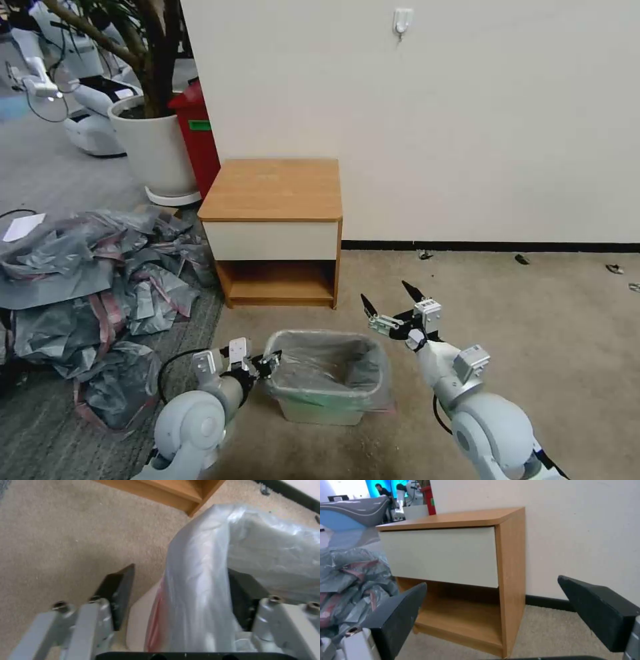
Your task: Pick up the garbage bag from the table and place it over the trash can.
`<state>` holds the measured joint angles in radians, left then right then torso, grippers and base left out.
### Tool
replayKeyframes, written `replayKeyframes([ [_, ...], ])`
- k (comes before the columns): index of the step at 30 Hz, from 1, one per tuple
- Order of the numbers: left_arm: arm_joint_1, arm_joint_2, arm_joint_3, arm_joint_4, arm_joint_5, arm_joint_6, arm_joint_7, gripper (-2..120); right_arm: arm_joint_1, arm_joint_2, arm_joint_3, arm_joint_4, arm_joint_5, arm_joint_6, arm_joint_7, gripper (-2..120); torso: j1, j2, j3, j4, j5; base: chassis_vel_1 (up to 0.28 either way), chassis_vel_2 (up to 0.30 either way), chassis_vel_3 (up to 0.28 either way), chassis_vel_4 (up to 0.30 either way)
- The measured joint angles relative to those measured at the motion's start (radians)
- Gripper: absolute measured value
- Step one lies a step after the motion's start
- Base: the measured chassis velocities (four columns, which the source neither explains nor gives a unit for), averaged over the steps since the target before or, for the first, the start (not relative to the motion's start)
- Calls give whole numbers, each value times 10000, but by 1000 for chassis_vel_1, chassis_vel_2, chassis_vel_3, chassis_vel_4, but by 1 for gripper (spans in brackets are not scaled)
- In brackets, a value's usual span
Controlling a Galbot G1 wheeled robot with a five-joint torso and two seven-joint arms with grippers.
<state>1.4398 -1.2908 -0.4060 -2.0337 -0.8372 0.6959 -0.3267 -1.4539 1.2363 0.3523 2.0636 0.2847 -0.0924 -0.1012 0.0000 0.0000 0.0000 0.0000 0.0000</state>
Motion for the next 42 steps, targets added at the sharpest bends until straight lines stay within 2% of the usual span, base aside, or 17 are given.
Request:
replayKeyframes([
  [1, 0, 0, 0, 0, 0, 0, 0, 65, 0, 0, 0, 0, 0, 0, 0, 100, 0, 0, 0, 0, 0, 0, 0, 0, 0],
  [4, 137, -47, 13, -137, 500, -476, 400, 80, -34, 47, -9, -2, -84, -4, -19, 100, 0, 0, 0, 0, 0, 0, 0, 0, 0],
  [5, 137, -47, 13, -137, 500, -476, 400, 80, -34, 47, -9, -2, -84, -4, -19, 100, 0, 0, 0, 0, 0, 0, 0, 0, 0],
  [6, 227, -71, 6, -140, 930, -964, 738, 85, -59, 90, -12, -5, -173, -1, 108, 100, 0, 0, 0, 0, 0, 0, 0, 0, 0],
  [7, 305, -76, -1, -139, 1358, -1616, 1025, 89, -83, 150, -3, -27, -291, 38, 312, 100, 0, 0, 0, 0, -1, 0, 0, 0, 0],
  [8, 400, -77, 1, -97, 1900, -2640, 1330, 95, -128, 261, 47, -88, -494, 142, 575, 100, 0, 0, 0, 0, 1, 0, 0, 0, 0],
  [9, 400, -77, 1, -97, 1900, -2640, 1330, 95, -128, 261, 47, -88, -494, 142, 575, 100, 0, 0, 0, 0, 1, 0, 0, 0, 0],
  [11, 606, -74, -92, 197, 3269, -5228, 2124, 99, -367, 578, 364, -267, -1205, 496, 1100, 100, 0, 1, 0, 1, -3, 0, 0, 0, 0],
  [12, 709, -72, -252, 310, 3937, -6206, 2548, 99, -534, 718, 509, -339, -1435, 703, 1275, 100, 0, 0, 0, 0, -3, 0, 0, 0, 0],
  [13, 709, -72, -252, 310, 3937, -6206, 2548, 99, -534, 718, 509, -339, -1435, 703, 1275, 100, 0, 0, 0, 0, -3, 0, 0, 0, 0],
  [14, 902, -71, -511, 410, 4549, -7226, 3136, 100, -757, 887, 697, -412, -1631, 951, 1432, 100, 0, 1, 0, -1, 3, 0, 0, 0, 0],
  [15, 1138, -69, -754, 449, 4894, -7887, 3596, 100, -991, 1075, 888, -483, -1757, 1255, 1535, 100, 0, 0, 0, -1, -1, 0, 0, 0, 0],
  [16, 1347, -66, -933, 447, 5100, -8195, 3828, 100, -1168, 1234, 1043, -576, -1833, 1538, 1582, 100, 0, 0, -1, 1, -3, 0, 0, 0, 0],
  [19, 1747, -71, -1187, 438, 5418, -8440, 3997, 100, -1477, 1548, 1292, -918, -1963, 2194, 1591, 100, 0, 0, 0, 1, 1, 0, 0, 0, 0],
  [22, 1903, -110, -1334, 666, 5610, -8696, 3825, 100, -1712, 1779, 1379, -1452, -2080, 2938, 1436, 100, 0, 0, 0, 1, 0, 0, 0, 0, 0],
  [25, 1884, -117, -1455, 796, 5605, -8752, 3791, 100, -1800, 1852, 1381, -1611, -2109, 3206, 1357, 100, 0, 0, -1, 0, 1, 0, 0, 0, 0],
  [42, 1841, -119, -1463, 832, 5508, -8686, 3717, 100, -1788, 1840, 1366, -1625, -2096, 3234, 1315, 100, 0, 0, 0, 0, 0, 0, 0, 0, 0],
])
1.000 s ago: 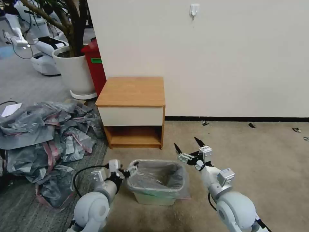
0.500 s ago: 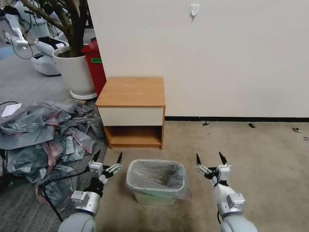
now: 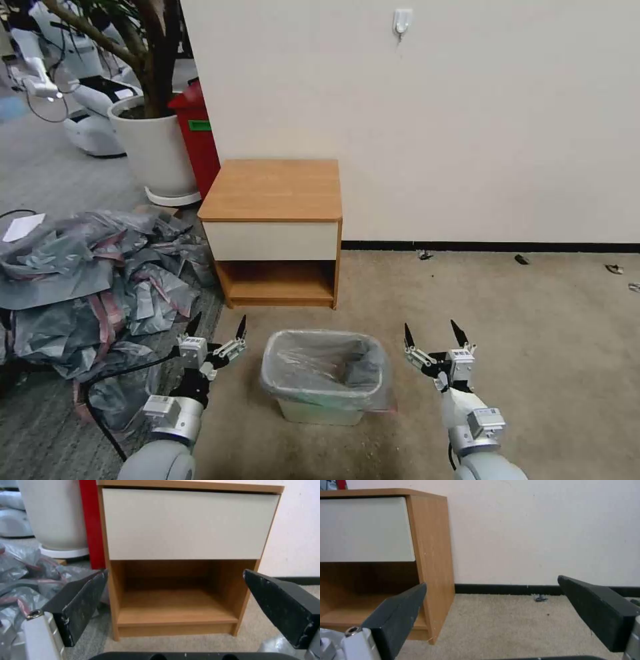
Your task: Pick up the garbage bag from the table and place it over the trash can.
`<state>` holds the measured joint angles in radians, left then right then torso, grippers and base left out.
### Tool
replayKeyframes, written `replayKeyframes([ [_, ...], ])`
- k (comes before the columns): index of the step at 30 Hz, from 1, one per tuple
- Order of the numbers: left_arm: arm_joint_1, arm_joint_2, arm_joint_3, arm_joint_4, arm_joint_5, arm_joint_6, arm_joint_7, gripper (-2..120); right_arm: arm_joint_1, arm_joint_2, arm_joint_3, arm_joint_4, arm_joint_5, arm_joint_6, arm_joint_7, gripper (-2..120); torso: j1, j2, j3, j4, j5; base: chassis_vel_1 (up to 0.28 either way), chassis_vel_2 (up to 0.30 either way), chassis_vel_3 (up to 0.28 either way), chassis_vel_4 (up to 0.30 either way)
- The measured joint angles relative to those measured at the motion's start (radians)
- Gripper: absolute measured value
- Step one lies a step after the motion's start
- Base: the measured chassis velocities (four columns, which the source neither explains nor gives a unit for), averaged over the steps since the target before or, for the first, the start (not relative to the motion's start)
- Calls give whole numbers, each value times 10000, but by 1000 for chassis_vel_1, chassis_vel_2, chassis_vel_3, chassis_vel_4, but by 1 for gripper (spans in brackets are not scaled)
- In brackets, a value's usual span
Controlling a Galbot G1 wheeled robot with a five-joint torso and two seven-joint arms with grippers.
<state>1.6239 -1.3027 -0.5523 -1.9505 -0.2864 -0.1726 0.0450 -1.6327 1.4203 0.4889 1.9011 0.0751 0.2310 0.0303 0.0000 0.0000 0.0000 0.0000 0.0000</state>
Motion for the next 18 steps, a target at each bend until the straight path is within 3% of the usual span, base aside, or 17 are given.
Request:
replayKeyframes([
  [18, -10, 1, 14, 0, -26, 44, -22, 100, 12, -10, -13, 20, 15, -38, -7, 100, 0, 0, 0, 0, 0, 0, 0, 0, 0],
])
